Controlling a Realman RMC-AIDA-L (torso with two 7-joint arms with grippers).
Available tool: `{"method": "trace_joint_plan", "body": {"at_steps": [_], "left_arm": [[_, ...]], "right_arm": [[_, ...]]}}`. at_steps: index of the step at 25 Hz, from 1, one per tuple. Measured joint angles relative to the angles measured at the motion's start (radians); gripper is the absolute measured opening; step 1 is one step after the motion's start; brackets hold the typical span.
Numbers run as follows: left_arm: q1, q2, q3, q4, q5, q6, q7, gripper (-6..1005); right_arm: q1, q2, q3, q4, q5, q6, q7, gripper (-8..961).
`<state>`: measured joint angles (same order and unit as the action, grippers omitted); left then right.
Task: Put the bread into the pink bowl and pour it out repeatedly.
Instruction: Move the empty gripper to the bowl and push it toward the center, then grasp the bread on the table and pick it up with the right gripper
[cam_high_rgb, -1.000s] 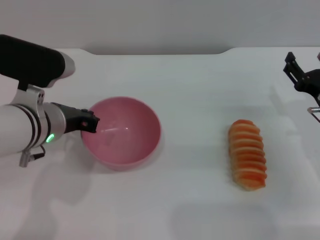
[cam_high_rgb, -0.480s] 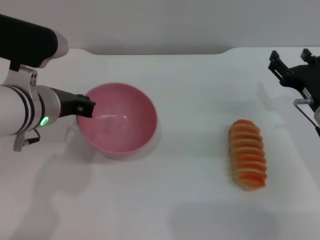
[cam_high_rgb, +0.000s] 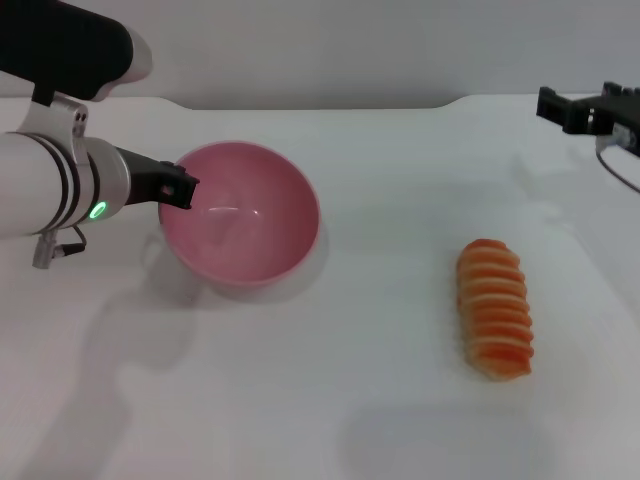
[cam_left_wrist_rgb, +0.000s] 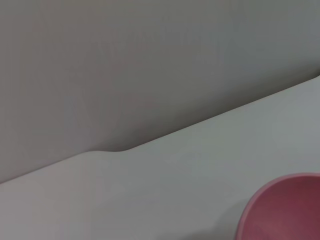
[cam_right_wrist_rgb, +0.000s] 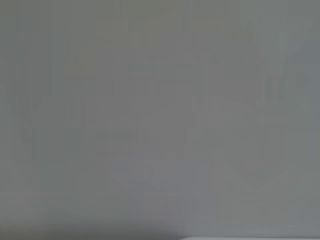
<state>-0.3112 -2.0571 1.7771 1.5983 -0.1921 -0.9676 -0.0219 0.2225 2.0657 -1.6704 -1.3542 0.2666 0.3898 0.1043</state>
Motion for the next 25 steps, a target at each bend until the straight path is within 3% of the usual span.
{"method": "trace_joint_plan", "body": {"at_steps": [4,9,17,25], "left_arm": [[-0.017,0.001,-0.007,-0.024,0.0,0.004,0.005,46],[-0.026,-0.002,-0.027,-0.04,-0.007,0.025,0.029,46],[-0.031,-0.001,-0.036,-0.051,-0.007,0.041,0.035,46],[-0.059,-0.002,-0.039,-0.084,-0.009,0.05,0.05,46]], "right_arm": [[0.053,-0.001,0.027,-0.12,-0.018,0.275,-0.038,812],[0.179,0.004,0.054,-0.123,-0.007,0.586,-0.093,812],[0.179,0.006,0.044,-0.091,0.215,0.669,-0.204,811],[0.174,0.008,0.014,-0.064,0.267,0.669,-0.313,811]]}}
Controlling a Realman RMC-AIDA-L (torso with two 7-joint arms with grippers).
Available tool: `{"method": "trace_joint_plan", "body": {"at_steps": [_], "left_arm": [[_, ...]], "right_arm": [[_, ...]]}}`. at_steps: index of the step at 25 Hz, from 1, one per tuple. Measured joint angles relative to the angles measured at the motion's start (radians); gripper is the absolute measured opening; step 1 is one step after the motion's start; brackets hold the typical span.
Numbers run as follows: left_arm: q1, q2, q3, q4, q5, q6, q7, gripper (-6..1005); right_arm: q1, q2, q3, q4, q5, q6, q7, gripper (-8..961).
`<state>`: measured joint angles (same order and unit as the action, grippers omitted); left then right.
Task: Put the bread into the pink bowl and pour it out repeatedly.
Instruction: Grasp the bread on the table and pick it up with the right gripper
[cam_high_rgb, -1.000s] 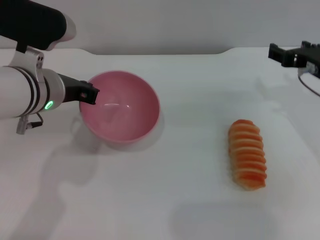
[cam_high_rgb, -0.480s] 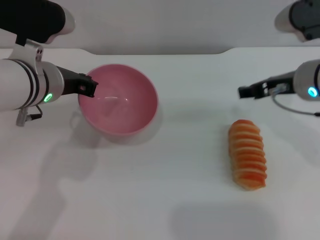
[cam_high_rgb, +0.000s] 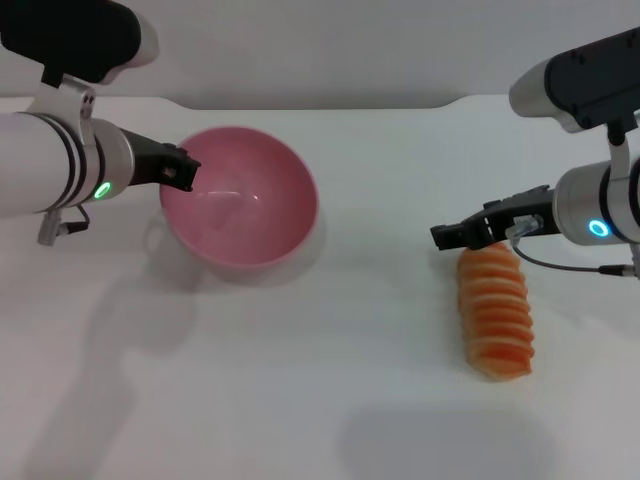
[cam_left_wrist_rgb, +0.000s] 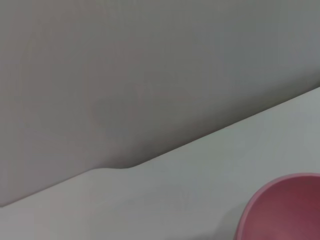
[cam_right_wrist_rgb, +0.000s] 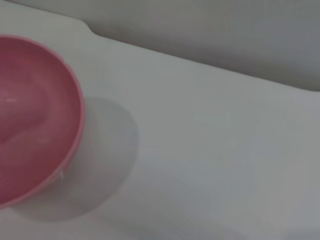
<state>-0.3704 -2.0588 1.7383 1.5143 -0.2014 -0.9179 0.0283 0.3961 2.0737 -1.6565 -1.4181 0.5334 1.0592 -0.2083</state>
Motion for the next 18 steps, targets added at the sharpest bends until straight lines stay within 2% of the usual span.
{"method": "trace_joint_plan", "body": {"at_steps": [10,18], "left_arm": [[-0.01,0.0,-0.003,-0.007,-0.001,0.002,0.001,46],[-0.017,-0.001,-0.002,-0.012,-0.001,0.006,0.001,46]], "right_arm": [[-0.013,0.002,-0.002,0.055,-0.022,0.001,0.037,811],[-0.002,0.002,-0.003,0.12,-0.039,-0.031,0.051,762]]}}
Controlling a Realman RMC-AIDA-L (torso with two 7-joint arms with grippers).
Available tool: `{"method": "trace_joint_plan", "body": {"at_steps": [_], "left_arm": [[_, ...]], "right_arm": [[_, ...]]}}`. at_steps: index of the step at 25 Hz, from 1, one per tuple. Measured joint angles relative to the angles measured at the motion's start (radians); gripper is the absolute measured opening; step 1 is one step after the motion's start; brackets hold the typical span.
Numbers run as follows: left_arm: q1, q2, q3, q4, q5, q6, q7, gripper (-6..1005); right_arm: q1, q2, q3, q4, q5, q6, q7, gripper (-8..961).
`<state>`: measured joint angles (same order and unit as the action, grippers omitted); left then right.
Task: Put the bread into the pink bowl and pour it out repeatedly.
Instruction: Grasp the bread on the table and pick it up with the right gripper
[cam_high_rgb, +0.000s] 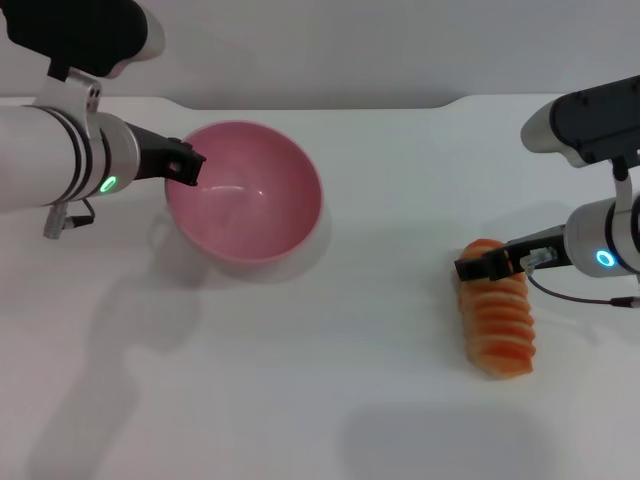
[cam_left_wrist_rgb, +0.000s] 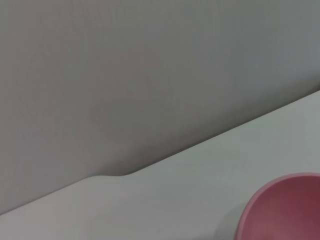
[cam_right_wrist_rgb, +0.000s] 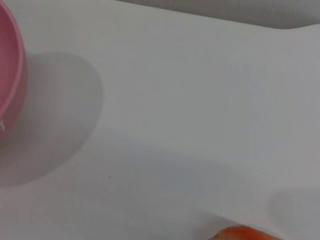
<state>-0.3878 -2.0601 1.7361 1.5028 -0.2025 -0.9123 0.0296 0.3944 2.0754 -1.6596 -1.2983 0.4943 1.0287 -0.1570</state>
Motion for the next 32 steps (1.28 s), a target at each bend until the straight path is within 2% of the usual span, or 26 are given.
{"method": "trace_joint_plan", "body": {"at_steps": [10,20,28,31,32], "left_arm": [[-0.005,0.0,0.0,0.0,0.0,0.0,0.0,46],[-0.018,0.001,-0.001,-0.01,0.0,0.0,-0.001,46],[-0.022,0.001,0.006,-0.03,-0.008,0.0,-0.001,46],[-0.023,0.0,0.014,-0.033,-0.028,0.0,-0.001,47],[-0.023,0.0,0.021,-0.035,-0.034,0.0,-0.001,47]], "right_arm": [[0.086,-0.001,-0.011,0.138,0.005,-0.012,-0.021,701],[0.096,-0.003,-0.04,0.064,-0.018,0.019,-0.027,615],[0.083,-0.003,-0.017,-0.151,-0.045,0.086,-0.027,536],[0.082,-0.003,-0.001,-0.268,-0.054,0.101,-0.027,510],[0.085,-0.003,0.005,-0.344,-0.061,0.103,-0.028,502]]}}
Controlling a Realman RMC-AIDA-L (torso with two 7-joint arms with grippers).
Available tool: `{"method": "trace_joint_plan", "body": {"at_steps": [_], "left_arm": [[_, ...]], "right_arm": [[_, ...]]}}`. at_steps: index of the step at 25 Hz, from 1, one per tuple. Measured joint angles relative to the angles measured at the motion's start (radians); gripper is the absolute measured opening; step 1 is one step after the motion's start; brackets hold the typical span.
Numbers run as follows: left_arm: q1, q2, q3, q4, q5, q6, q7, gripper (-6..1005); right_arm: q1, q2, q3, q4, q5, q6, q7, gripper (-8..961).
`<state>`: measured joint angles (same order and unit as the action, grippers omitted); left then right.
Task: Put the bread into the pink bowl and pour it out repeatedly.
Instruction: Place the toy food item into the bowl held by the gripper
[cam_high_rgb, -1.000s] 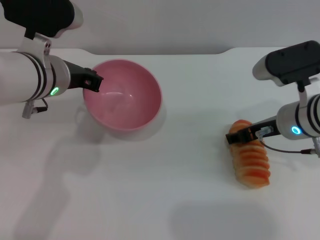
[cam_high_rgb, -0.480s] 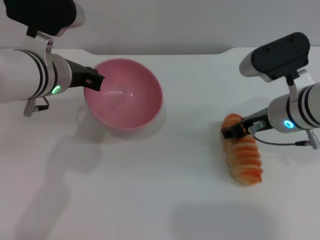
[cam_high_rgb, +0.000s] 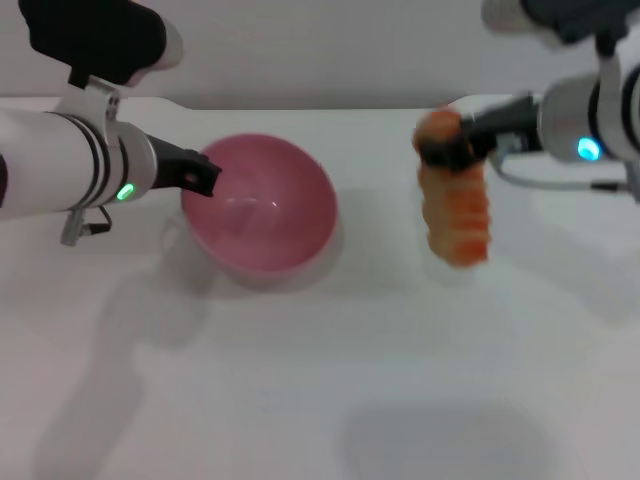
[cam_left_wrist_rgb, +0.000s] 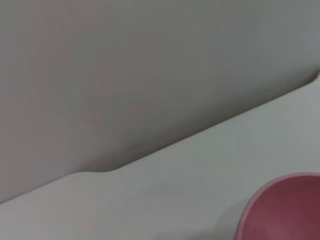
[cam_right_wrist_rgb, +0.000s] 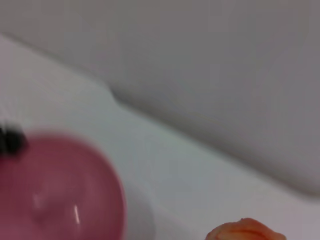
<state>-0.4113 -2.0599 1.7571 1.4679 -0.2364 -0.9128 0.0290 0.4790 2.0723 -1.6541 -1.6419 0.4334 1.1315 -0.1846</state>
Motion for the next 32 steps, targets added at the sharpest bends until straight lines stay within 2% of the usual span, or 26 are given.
{"method": "trace_joint_plan", "body": {"at_steps": [6,13,20,26,30,32], "left_arm": [[-0.011,-0.003,0.058,0.0,-0.056,0.008,0.0,47],[-0.035,-0.005,0.106,0.008,-0.088,0.023,0.0,47],[-0.038,-0.005,0.107,0.018,-0.113,0.042,0.001,47],[-0.038,-0.003,0.108,0.022,-0.114,0.043,0.001,47],[-0.038,-0.003,0.108,0.026,-0.115,0.044,0.001,47],[-0.038,-0.003,0.108,0.029,-0.115,0.044,0.001,47]], "right_arm": [[0.017,0.001,-0.003,-0.123,-0.027,-0.052,0.0,441],[0.025,0.003,-0.06,-0.112,-0.022,-0.106,0.002,410],[-0.023,0.009,-0.096,-0.092,-0.008,-0.154,0.01,359],[-0.032,0.009,-0.109,-0.092,-0.008,-0.165,0.01,308],[-0.035,0.009,-0.152,-0.067,-0.005,-0.194,0.006,269],[-0.035,0.009,-0.16,-0.065,-0.005,-0.201,0.006,345]]}}
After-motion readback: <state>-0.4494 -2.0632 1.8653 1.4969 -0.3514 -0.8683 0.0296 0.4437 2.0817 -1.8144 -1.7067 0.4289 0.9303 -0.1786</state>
